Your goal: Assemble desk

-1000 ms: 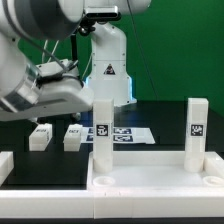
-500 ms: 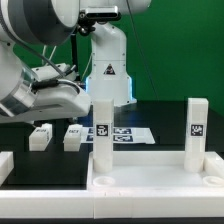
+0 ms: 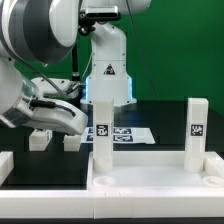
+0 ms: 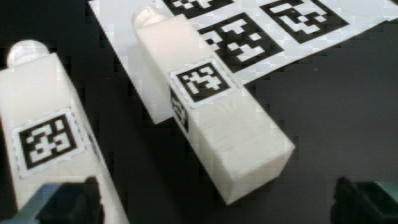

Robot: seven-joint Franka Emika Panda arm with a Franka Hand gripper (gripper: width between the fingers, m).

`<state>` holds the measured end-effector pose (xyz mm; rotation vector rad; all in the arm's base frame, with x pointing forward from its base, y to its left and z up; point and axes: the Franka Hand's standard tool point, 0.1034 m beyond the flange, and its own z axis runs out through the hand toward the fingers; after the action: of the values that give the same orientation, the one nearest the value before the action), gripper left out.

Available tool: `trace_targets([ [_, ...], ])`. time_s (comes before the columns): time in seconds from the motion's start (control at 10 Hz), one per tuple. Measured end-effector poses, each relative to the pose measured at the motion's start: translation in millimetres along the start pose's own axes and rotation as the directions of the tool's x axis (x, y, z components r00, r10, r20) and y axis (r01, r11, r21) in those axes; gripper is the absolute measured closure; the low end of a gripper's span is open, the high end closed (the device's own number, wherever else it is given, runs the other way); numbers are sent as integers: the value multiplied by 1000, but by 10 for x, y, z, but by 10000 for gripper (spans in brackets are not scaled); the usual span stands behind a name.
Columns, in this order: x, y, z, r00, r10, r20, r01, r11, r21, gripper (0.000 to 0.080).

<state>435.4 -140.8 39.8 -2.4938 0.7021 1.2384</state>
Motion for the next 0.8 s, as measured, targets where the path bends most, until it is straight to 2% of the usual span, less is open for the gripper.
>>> trace_targets([
  [0.2, -1, -4, 7, 1000, -1, 0, 1, 1000, -1, 150],
  [0.3, -12, -37, 64, 1000, -14, -7, 13, 1000, -5, 150],
  [0.6, -48, -114, 363, 1000, -19, -8, 19, 999, -31, 150],
  [0.8, -21, -97, 391, 1000, -16, -24, 16, 999, -34, 150],
])
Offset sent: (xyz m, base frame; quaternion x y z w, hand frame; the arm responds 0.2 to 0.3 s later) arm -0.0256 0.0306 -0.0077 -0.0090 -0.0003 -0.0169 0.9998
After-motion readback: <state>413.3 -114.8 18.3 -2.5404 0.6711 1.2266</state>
